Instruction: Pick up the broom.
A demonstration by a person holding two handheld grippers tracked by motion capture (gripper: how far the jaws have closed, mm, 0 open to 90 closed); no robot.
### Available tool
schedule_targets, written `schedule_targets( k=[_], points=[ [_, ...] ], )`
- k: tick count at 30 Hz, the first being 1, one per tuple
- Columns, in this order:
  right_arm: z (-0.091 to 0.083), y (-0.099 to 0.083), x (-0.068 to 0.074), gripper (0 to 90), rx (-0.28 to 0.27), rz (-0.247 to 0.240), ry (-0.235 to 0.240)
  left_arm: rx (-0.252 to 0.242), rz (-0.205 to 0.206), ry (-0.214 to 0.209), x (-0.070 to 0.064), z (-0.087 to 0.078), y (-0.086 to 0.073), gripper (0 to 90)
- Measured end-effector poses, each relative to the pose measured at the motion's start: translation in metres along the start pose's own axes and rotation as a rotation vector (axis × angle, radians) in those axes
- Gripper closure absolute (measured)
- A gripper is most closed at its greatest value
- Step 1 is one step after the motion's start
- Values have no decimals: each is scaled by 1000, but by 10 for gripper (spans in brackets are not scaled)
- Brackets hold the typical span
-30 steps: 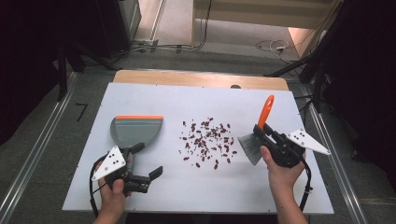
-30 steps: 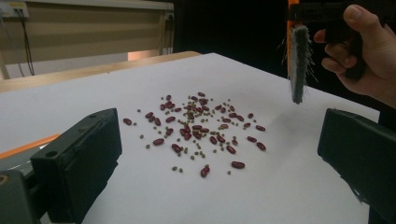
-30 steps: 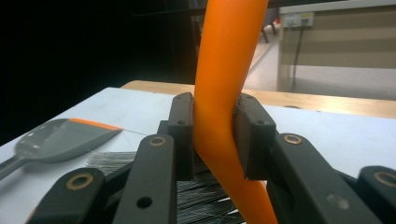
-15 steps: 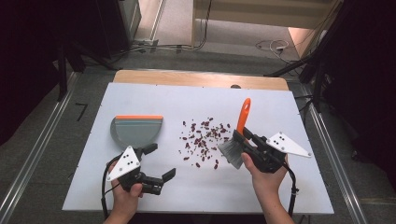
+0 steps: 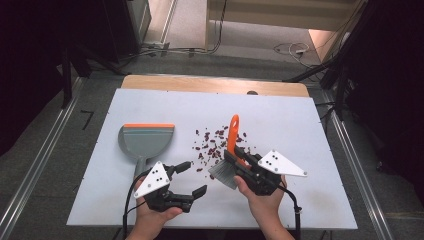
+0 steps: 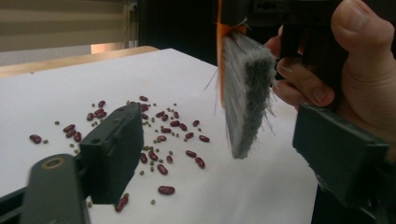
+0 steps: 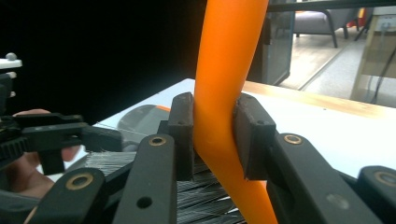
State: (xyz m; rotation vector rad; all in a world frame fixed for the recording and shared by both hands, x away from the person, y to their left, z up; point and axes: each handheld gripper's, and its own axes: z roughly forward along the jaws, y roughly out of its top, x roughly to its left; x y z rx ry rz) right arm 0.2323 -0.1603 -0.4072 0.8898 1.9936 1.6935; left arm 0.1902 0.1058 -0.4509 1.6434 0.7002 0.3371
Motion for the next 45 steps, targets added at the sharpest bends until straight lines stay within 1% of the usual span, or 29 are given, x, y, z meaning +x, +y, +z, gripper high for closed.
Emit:
schedule_targets(
  k=[2,4,5,6,7,8,10,13,15,16,17,18,21,26,27,28,29,30,33,35,36,38,39,40,41,42,43,44,45],
  points=[
    [2,-1,6,687,1,-8,7,2,-2,-4,-2,1,0,248],
    [4,-2,13,687,3,-12,22,17,-16,-38,-6,5,1,297],
    [5,-3,16,687,3,-18,24,17,-16,-38,-6,5,1,324],
    [6,-3,19,687,2,-23,26,25,-22,-62,-8,7,1,346],
    [6,-3,19,687,2,-23,26,25,-22,-62,-8,7,1,365],
    [8,-4,25,687,1,-26,41,27,-27,-68,-8,7,2,399],
    [10,-5,30,687,0,-34,45,32,-44,-81,-10,10,2,454],
    [12,-7,37,687,2,-38,54,44,-42,-73,-11,11,1,541],
    [13,-8,40,687,5,-36,64,54,-50,-66,-11,12,1,605],
    [13,-8,40,687,5,-36,64,56,-55,-65,-10,12,0,605],
    [14,-9,43,687,3,-41,66,55,-55,-65,-9,12,0,682],
    [15,-9,43,687,3,-41,69,58,-56,-51,-8,10,1,724],
    [15,-9,44,686,1,-44,66,60,-65,-57,-5,9,1,812],
    [18,-8,41,669,10,-53,88,68,-51,-42,-1,7,2,858],
    [18,-7,41,641,9,-61,94,71,-46,-42,0,6,3,861],
    [18,-6,40,588,6,-67,112,71,-46,-42,0,6,3,862],
    [17,-4,39,550,7,-71,127,75,-42,-41,4,3,4,862],
    [17,-3,37,515,13,-68,139,75,-42,-41,4,3,4,863],
    [14,3,27,444,22,-51,205,69,-43,-62,13,-4,6,864],
    [13,5,21,381,33,-42,225,66,-37,-64,16,-6,7,865],
    [12,6,18,369,41,-43,228,63,-29,-76,20,-10,8,866],
    [11,7,11,356,56,-44,248,59,-27,-81,22,-12,9,867],
    [11,8,8,354,77,-46,252,58,-27,-87,24,-14,9,867],
    [11,8,5,357,94,-47,256,56,-30,-99,26,-16,9,867],
    [11,8,1,367,108,-48,276,51,-29,-111,28,-17,9,868],
    [11,8,1,367,108,-48,276,47,-26,-121,30,-18,9,868],
    [11,7,-5,374,129,-45,323,46,-23,-128,31,-19,10,868],
    [11,7,-8,376,141,-44,351,45,-18,-141,32,-21,10,868],
    [12,6,-10,376,154,-43,380,40,-12,-174,35,-22,11,867]
  ],
)
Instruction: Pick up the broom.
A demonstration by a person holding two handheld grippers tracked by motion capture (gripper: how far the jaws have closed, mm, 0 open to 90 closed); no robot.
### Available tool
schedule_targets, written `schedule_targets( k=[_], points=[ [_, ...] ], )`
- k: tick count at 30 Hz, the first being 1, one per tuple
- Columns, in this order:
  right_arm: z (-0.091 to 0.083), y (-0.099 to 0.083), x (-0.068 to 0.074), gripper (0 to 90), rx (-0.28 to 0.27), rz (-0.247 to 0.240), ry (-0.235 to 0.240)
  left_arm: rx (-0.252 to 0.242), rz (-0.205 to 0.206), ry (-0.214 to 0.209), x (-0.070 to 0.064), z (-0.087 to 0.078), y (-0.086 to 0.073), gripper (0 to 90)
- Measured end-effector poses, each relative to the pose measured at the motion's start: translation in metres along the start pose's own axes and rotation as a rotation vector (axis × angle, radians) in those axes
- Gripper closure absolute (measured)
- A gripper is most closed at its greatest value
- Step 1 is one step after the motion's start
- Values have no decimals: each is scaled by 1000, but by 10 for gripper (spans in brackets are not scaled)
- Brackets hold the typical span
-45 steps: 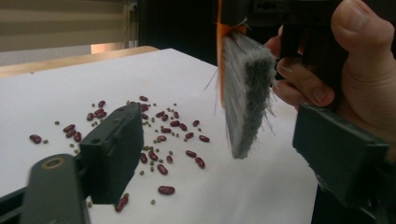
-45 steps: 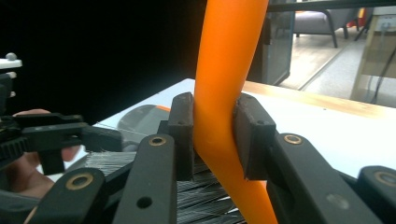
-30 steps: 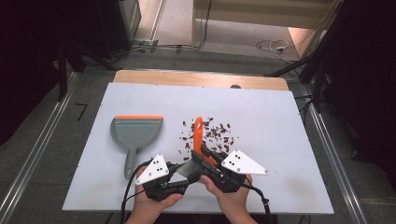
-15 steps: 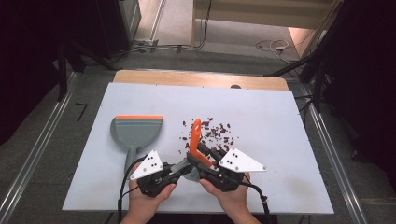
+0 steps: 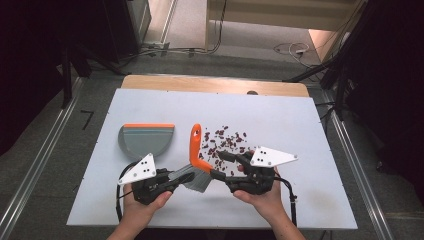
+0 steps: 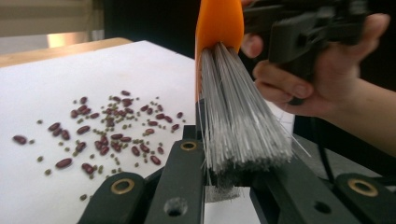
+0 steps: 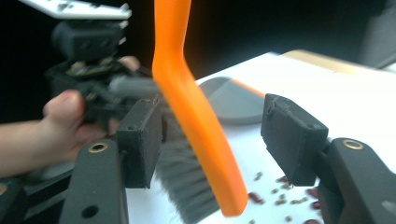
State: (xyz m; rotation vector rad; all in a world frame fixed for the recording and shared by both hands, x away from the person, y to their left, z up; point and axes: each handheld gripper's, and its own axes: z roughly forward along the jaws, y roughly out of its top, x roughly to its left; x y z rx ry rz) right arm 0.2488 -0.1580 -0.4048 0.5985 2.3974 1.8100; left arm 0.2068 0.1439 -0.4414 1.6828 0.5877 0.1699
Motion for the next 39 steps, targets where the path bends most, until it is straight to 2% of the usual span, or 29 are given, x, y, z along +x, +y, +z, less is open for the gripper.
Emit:
schedule_targets(
  k=[1,2,3,4,5,6,7,8,10,13,15,16,19,22,29,34,35,37,38,39],
  points=[
    [0,-1,-2,376,12,-2,21,0,0,0,0,0,0,867],
    [0,-2,-4,374,23,-2,46,-4,9,-40,2,-2,1,867],
    [0,-3,-6,373,33,-2,65,-4,9,-40,2,-2,1,867],
    [0,-3,-8,369,45,2,89,-6,13,-66,3,-3,1,867],
    [0,-4,-9,367,54,7,120,-10,27,-114,4,-5,1,867],
    [1,-5,-9,367,59,6,147,-10,27,-114,4,-5,1,867],
    [1,-5,-9,367,59,6,147,-10,32,-145,4,-5,2,867],
    [3,-7,-9,374,80,5,214,-11,32,-177,4,-6,2,867],
    [7,-8,-7,389,99,5,268,-1,46,-233,2,-5,3,867],
    [14,-9,-1,435,137,-23,320,8,55,-259,0,-3,3,867],
    [16,-10,3,496,158,-45,328,16,56,-290,-1,-2,3,867],
    [18,-11,3,523,163,-46,348,16,56,-290,-1,-2,3,867],
    [20,-12,4,572,195,-44,376,18,54,-316,0,-1,3,867],
    [20,-13,3,637,201,-32,404,23,49,-338,0,-1,3,867],
    [22,-14,2,665,198,-28,447,29,36,-375,3,0,3,867],
    [22,-13,4,683,204,-34,441,31,15,-396,7,0,0,864],
    [22,-12,8,685,224,-51,418,25,6,-405,8,0,-1,852],
    [22,-11,9,686,220,-42,414,14,-16,-421,10,0,-2,842],
    [21,-10,10,687,211,-39,399,9,-16,-417,11,-1,-2,800],
    [21,-10,10,687,211,-39,399,5,-19,-409,11,-1,-2,800]
  ],
)
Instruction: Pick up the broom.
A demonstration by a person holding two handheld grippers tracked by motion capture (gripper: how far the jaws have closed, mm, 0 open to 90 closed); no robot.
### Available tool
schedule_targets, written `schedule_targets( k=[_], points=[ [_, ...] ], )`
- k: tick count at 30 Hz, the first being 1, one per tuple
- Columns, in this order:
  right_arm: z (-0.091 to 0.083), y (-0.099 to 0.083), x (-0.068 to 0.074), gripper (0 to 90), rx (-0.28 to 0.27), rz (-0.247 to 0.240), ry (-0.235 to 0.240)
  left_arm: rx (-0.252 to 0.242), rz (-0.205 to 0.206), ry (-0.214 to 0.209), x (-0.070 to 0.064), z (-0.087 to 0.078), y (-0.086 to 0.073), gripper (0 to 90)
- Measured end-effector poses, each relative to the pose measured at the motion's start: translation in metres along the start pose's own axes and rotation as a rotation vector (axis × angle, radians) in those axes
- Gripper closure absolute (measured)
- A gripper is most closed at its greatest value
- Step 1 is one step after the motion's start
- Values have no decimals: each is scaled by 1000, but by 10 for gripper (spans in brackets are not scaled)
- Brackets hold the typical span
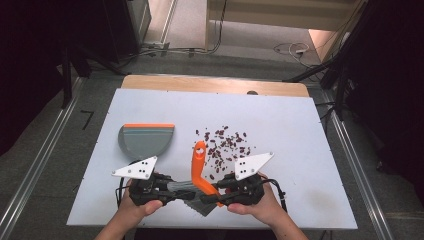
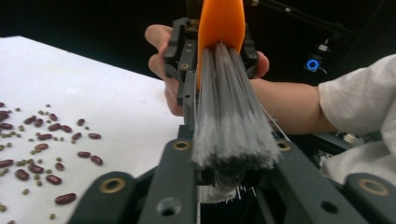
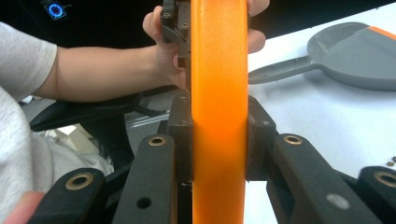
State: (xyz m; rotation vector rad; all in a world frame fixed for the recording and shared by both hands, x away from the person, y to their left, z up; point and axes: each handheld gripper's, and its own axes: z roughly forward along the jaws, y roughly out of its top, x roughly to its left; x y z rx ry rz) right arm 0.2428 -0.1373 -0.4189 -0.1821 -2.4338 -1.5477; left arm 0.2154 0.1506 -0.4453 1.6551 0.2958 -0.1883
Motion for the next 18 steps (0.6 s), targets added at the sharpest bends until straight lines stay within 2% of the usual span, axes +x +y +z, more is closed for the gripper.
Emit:
schedule_targets(
  k=[1,3,4,5,6,8,9,10,11,12,14,15,17,18],
  points=[
    [0,1,0,688,-1,4,-14,-2,-4,5,1,-1,0,739],
    [-1,0,-1,688,-7,15,-39,4,-9,50,2,-2,-1,629],
    [-1,0,-1,688,-7,15,-39,4,-16,59,3,-3,-2,629],
    [-3,0,-2,688,-14,19,-58,3,-16,73,3,-5,-3,534],
    [-3,0,-2,688,-14,19,-58,1,-11,110,3,-6,-3,445],
    [-8,-1,-5,688,-14,31,-112,-2,-8,180,2,-8,-3,296],
    [-8,-1,-5,688,-14,31,-112,0,-9,205,2,-9,-4,296],
    [-11,-1,-7,688,-14,48,-146,2,-12,224,3,-10,-4,188],
    [-13,-2,-8,688,-12,48,-168,2,-15,239,3,-11,-4,157],
    [-13,-2,-8,688,-12,48,-168,1,-17,252,4,-12,-5,157],
    [-16,-3,-11,688,-8,70,-200,1,-15,268,4,-14,-5,72],
    [-18,-4,-13,688,3,70,-260,0,-11,270,4,-15,-5,6],
    [-19,-5,-14,688,8,82,-275,-16,-12,272,4,-18,-5,2],
    [-23,-7,-18,688,3,98,-311,-18,-8,282,4,-19,-5,2]
  ],
)
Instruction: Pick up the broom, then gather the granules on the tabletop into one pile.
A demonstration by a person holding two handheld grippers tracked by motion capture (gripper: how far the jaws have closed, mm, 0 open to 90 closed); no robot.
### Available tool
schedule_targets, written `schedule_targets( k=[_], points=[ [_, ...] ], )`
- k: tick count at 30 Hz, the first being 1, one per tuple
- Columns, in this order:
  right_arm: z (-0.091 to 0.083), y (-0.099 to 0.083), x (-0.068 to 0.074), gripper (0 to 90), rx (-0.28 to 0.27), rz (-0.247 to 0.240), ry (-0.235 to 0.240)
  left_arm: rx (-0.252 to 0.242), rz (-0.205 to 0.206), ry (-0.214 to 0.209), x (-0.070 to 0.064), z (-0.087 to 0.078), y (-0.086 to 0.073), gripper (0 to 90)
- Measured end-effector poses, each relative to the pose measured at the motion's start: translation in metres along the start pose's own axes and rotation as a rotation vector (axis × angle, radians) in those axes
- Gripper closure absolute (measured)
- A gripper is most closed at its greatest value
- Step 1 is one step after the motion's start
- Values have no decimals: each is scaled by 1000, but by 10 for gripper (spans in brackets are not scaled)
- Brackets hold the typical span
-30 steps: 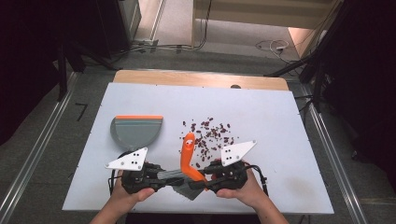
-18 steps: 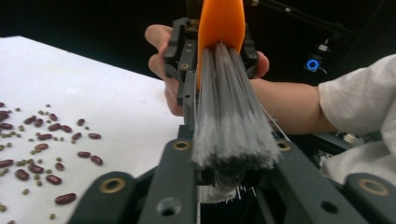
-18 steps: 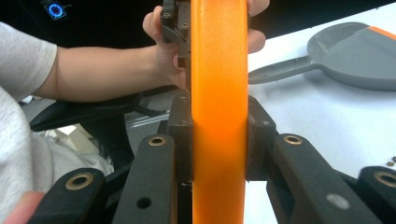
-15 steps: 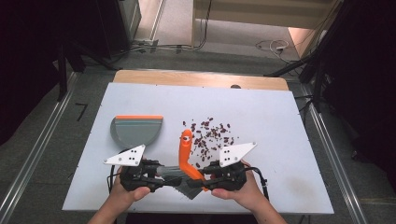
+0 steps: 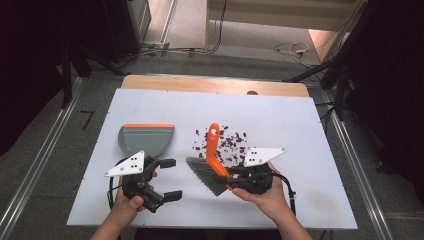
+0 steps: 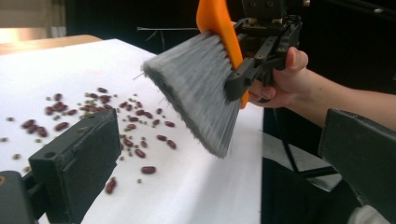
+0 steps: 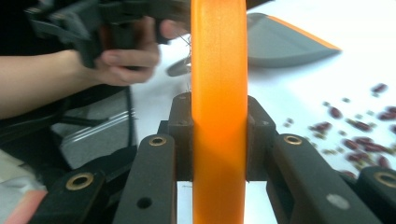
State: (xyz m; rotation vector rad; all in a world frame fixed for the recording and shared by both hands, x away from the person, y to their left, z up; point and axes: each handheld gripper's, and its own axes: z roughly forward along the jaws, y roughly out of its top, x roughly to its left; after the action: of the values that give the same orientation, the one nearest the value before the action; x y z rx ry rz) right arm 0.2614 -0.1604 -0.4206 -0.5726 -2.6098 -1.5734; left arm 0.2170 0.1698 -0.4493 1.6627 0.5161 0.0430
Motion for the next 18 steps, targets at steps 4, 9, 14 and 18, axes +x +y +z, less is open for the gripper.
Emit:
schedule_targets(
  k=[4,9,14,18],
  points=[
    [-5,-2,-5,688,-1,17,-39,0,12,31,1,-3,-1,2],
    [-12,-3,-13,688,-2,42,-99,-2,0,47,3,-6,-4,2],
    [-23,-2,-23,688,-19,62,-167,-7,-11,77,4,-9,-5,2],
    [-37,0,-34,688,-17,82,-246,-6,-12,97,4,-16,-7,2]
  ],
)
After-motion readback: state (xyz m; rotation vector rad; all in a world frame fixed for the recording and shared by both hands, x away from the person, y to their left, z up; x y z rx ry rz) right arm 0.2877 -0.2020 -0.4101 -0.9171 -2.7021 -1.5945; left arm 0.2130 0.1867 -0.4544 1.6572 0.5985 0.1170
